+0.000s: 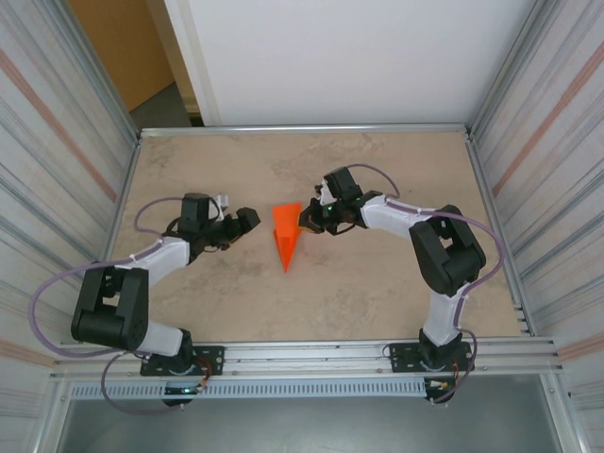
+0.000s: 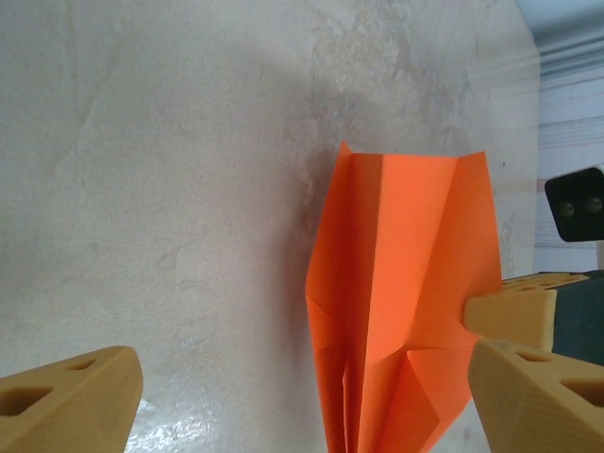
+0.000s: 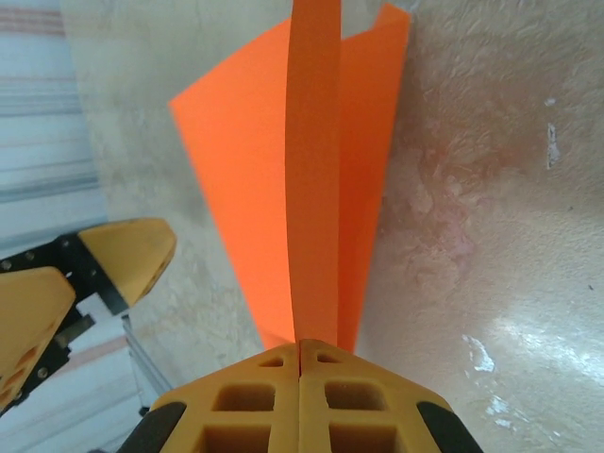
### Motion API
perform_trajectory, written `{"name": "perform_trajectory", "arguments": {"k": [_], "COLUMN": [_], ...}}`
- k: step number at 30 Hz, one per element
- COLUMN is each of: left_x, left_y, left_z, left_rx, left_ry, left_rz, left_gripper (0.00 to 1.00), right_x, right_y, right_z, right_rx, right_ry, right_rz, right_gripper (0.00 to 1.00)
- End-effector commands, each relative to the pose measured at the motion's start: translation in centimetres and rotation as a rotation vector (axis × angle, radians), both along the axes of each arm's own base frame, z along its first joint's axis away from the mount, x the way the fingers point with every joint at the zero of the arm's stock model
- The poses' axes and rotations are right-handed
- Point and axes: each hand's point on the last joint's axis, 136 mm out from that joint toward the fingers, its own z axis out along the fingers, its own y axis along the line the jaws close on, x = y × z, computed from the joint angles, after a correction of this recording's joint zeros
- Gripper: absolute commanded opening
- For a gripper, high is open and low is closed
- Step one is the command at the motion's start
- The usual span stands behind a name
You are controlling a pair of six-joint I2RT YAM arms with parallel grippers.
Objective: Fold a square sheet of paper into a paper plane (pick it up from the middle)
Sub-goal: Turn over the paper plane at the center of the table, then move a paper plane to the center of the table.
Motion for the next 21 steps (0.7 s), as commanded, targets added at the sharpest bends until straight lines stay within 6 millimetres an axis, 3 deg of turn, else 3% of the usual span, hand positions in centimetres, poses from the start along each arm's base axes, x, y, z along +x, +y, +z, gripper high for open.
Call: {"name": "perform_trajectory", "arguments": {"k": [1,5,14,21], "left_x": [0.5,0.1,-0.6,-0.5], "left_y": [-1.6,-3.1,-7.5,-10.2], "left_z": [0.6,-0.5,-1.3,-1.7], "left_rx": [-0.01,0.001,0.005,0.018], "left_ry": [-0.01,0.025,0.064,0.08], "left_rz": [-0.028,-0.06,-0.166,-0.23], "left_gripper": [0.89,0.86,0.76,0.6], "right_x": [-0.5,-1.0,-1.0,-1.2], "right_y": [-0.6,-2.3,-4.7,-5.6], "right_z": [-1.5,-3.4,-5.1,-5.7], "right_rx": [0.037,0.018,-0.006,-0.005], "right_ry": [0.011,0.041,0.055,0.064], "right_rz": [0.067,0.06,0.026,0.014], "right_gripper": [0.03,0.03,0.03,0.03]}}
